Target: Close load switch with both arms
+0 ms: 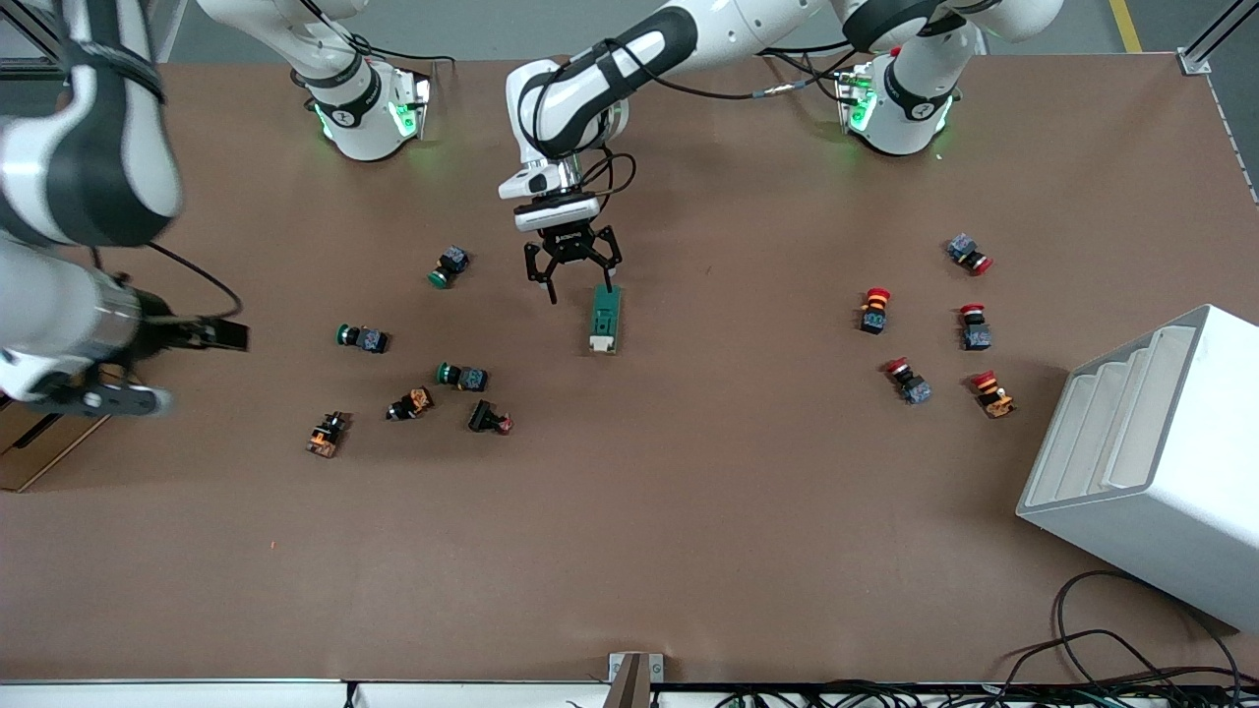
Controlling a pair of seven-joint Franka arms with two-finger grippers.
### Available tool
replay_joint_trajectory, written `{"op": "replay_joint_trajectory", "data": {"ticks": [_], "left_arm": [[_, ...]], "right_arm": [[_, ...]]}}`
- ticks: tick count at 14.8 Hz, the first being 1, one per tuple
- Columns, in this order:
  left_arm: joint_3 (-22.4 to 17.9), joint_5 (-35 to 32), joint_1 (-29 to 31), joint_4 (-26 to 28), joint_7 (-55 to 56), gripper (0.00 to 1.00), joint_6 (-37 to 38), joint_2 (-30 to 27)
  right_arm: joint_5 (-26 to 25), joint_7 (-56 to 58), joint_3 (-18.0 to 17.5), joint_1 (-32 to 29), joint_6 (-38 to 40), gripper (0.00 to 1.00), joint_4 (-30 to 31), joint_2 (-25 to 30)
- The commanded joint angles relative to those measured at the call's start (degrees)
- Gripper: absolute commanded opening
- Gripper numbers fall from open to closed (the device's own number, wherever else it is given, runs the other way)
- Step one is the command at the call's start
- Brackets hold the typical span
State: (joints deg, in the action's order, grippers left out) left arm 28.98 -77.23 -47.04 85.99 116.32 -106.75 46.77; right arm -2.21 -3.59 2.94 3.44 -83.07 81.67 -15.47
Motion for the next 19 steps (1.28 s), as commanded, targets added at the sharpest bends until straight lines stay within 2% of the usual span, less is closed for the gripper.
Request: {"op": "replay_joint_trajectory", "data": {"ticks": [1, 5, 7, 10, 16, 17, 19], "left_arm": [[0.46, 8.38, 2.73, -1.34, -9.15, 1.0, 0.22, -4.84], [0.46, 17.44, 7.74, -3.99, -18.92, 1.0, -0.3, -9.76], [0.55, 23.76, 11.07, -3.99, -28.38, 1.0, -0.48, -12.92], [0.37, 33.08, 16.43, -4.43, -41.23, 1.0, -0.48, -18.19], [0.46, 51.97, 31.01, -7.94, -63.47, 1.0, 0.31, -25.93], [0.46, 55.05, 33.65, -7.95, -66.37, 1.0, 0.57, -27.25], [0.46, 60.07, 38.31, -7.95, -71.3, 1.0, 4.16, -29.89]], "right_arm": [[-0.43, 0.52, -1.27, -3.25, 5.27, 1.0, -4.23, -0.44], [-0.69, 5.09, -1.09, -5.36, 5.55, 1.0, -4.59, -0.26], [0.19, 5.18, -1.7, -7.04, 6.16, 1.0, -4.67, -0.26], [-0.07, 5.09, -1.88, -6.08, 6.25, 1.0, -6.78, -0.7], [1.77, 4.65, -1.97, -5.9, 8.97, 1.0, -7.05, -0.09], [1.77, 5.08, -2.23, -5.9, 10.63, 1.0, -7.05, 1.31], [1.77, 5.09, -2.14, -5.81, 8.64, 1.0, -5.39, 4.04]]}}
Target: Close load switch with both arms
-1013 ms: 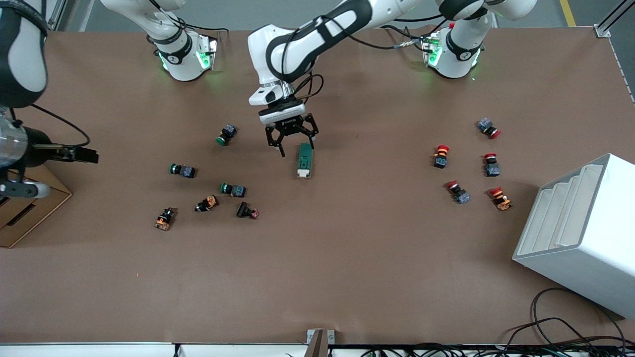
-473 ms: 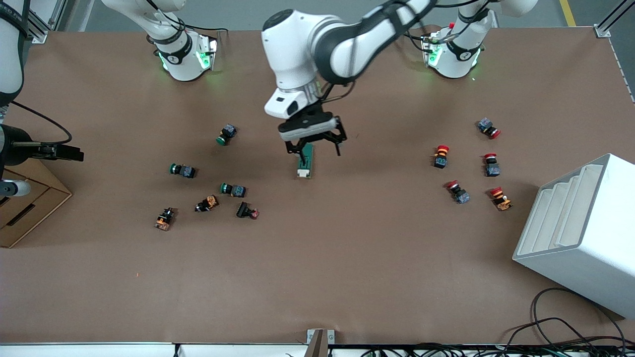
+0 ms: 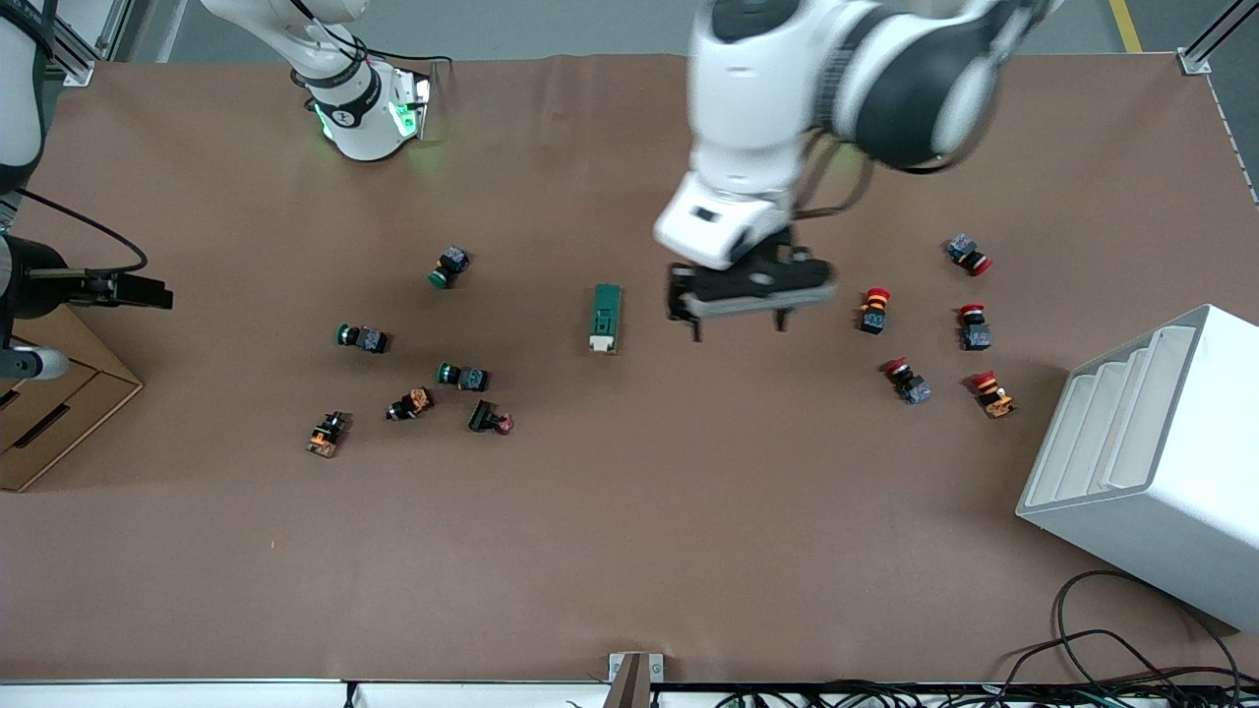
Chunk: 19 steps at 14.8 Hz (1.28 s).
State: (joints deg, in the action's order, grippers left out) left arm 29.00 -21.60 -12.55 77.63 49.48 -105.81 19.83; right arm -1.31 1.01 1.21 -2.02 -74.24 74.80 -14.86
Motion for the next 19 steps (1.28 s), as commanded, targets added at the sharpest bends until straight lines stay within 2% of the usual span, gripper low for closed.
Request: {"op": "replay_joint_trajectory", "data": {"ticks": [1, 4, 6, 7, 9, 11, 14, 16, 19], "left_arm": [[0.53, 6.2, 6.11, 0.33, -8.14, 1.0, 5.59, -4.17], [0.27, 11.83, 12.79, 0.33, -17.99, 1.0, 8.16, -7.08], [-0.25, 13.51, 14.74, 0.33, -19.42, 1.0, 11.22, -8.66], [-2.0, 14.47, 15.18, 0.41, -20.9, 1.0, 12.37, -9.45], [-10.58, 16.67, 13.0, 2.07, -26.68, 1.0, 12.91, -14.09], [-17.19, 16.68, 10.71, 4.45, -34.58, 1.0, 14.48, -16.56], [-22.56, 16.77, 10.18, 4.9, -44.18, 1.0, 17.82, -17.8], [-24.68, 17.12, 9.82, 4.9, -50.95, 1.0, 18.36, -17.81], [-27.06, 20.1, 10.0, 4.9, -52.29, 1.0, 20.11, -18.16]], "right_arm": [[0.87, 0.57, -0.41, -0.27, -0.63, 1.0, 2.28, 4.56], [0.87, 0.57, -0.33, -0.44, -1.51, 1.0, 6.13, 8.34], [0.87, 0.57, -0.33, -0.44, -3.87, 1.0, 11.22, 12.37], [0.87, 0.57, -0.33, -0.44, -6.07, 1.0, 14.99, 15.35], [0.87, 0.48, -0.33, -0.44, -8.63, 1.0, 19.93, 19.32], [0.87, -0.13, -0.33, -0.27, -8.55, 1.0, 20.48, 20.74], [0.96, -0.31, -0.33, -0.27, -8.11, 1.0, 21.61, 22.67], [2.27, -0.4, -0.15, -0.36, -8.72, 1.0, 23.81, 25.13], [3.07, -1.88, 0.11, -0.36, -8.64, 1.0, 24.43, 26.37]]}}
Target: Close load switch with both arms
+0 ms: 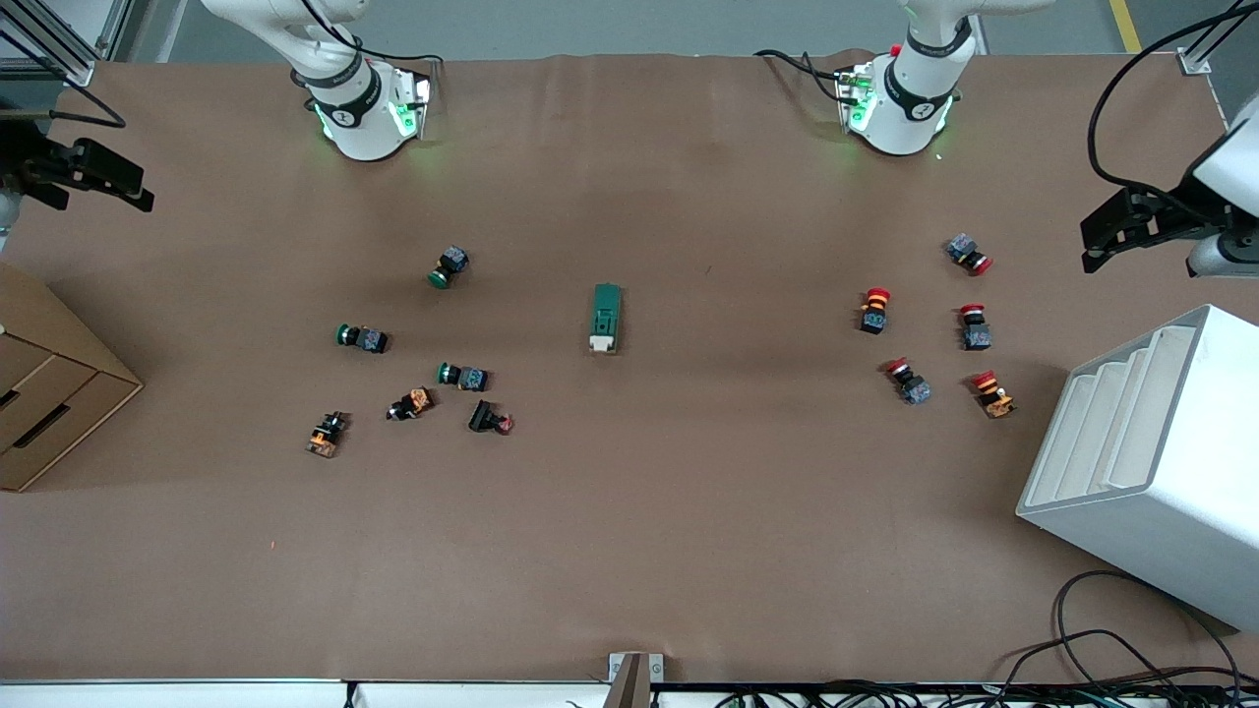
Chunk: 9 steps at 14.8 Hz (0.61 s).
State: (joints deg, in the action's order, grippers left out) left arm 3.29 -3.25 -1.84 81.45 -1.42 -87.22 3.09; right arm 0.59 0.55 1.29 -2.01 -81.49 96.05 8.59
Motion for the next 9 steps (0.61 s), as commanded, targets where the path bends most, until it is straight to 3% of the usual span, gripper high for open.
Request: {"op": "replay_joint_trajectory", "data": {"ticks": [1, 4, 9], "left_arm": [[-1.53, 1.84, -0.71, 1.43, -1.22, 1.0, 2.13, -1.86], [-1.62, 1.58, -0.62, 5.64, 2.19, 1.0, 2.23, -5.11], [-2.06, 1.75, -0.27, 5.04, 5.89, 1.0, 2.14, -5.64]], "right_arm": [[1.17, -1.86, -0.06, -0.27, -1.39, 1.0, 3.09, 2.92], [1.17, -1.86, -0.15, -0.27, -2.27, 1.0, 3.09, 2.84], [0.99, -1.43, -0.15, -0.27, -4.29, 1.0, 2.91, 2.84]]}}
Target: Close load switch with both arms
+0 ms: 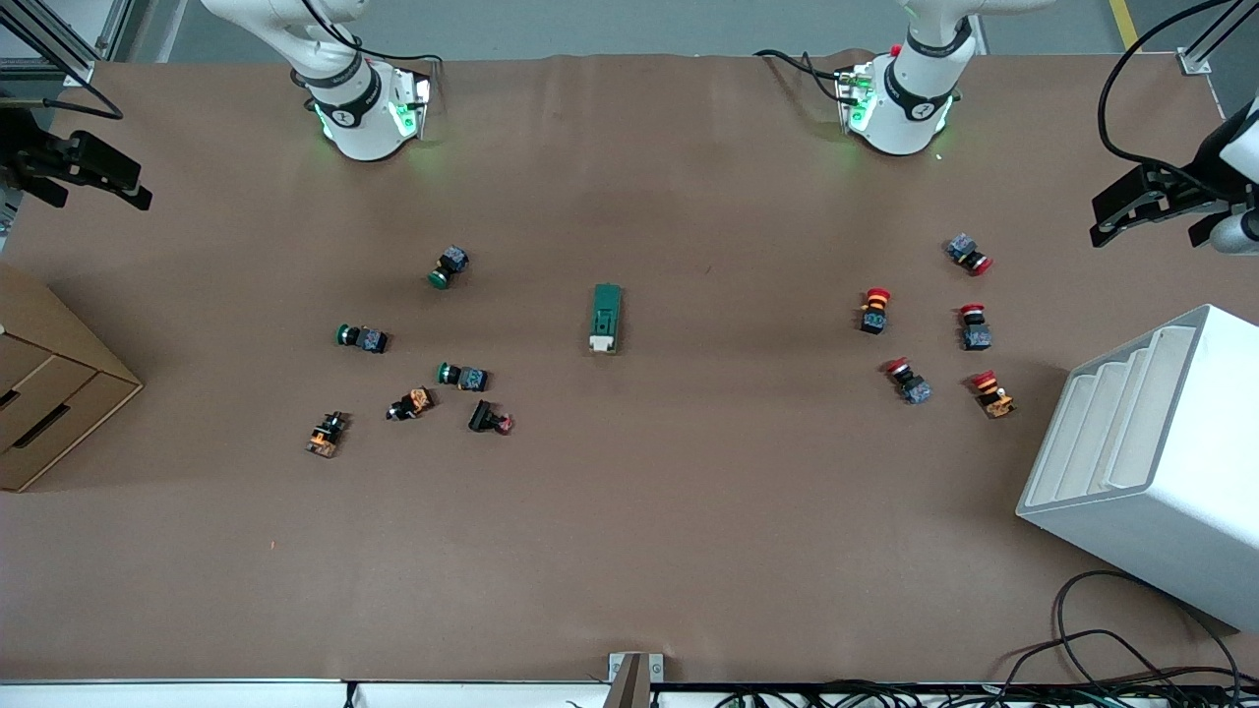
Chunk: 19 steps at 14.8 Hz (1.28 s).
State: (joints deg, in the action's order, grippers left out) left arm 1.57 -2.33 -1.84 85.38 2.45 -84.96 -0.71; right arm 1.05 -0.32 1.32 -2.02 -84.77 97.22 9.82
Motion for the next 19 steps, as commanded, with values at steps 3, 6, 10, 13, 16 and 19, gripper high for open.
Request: {"op": "replay_joint_trajectory", "data": {"ticks": [3, 6, 10, 13, 16, 19], "left_arm": [[-0.08, 1.27, -0.26, 1.36, 2.12, 1.0, -0.03, -2.37], [2.03, 1.54, 1.67, 1.54, 1.86, 1.0, 0.23, -2.55], [1.59, 1.62, 0.7, 1.71, 2.91, 1.0, 0.06, -2.9], [1.33, 1.63, -0.79, 5.91, 2.91, 1.0, -0.2, -6.31], [0.54, 3.9, -0.62, 7.78, 1.42, 1.0, -0.47, -7.38], [-0.17, 4.79, -0.27, 7.34, 0.71, 1.0, -0.47, -6.77]], "right_arm": [[0.1, -0.13, -0.18, -0.27, -0.57, 1.0, 1.83, 1.61], [-0.17, 1.45, -0.18, -0.27, -0.13, 1.0, 1.83, 1.7], [-0.61, 3.83, -0.09, -0.71, 0.57, 1.0, 1.92, 1.7], [-0.61, 3.31, -0.35, -0.53, 0.93, 1.0, 1.83, 1.7], [-0.61, 3.13, -0.44, -0.45, 1.71, 1.0, 1.83, 1.87], [-0.61, 0.15, -0.7, -0.18, 2.33, 1.0, 1.75, 1.87]]}}
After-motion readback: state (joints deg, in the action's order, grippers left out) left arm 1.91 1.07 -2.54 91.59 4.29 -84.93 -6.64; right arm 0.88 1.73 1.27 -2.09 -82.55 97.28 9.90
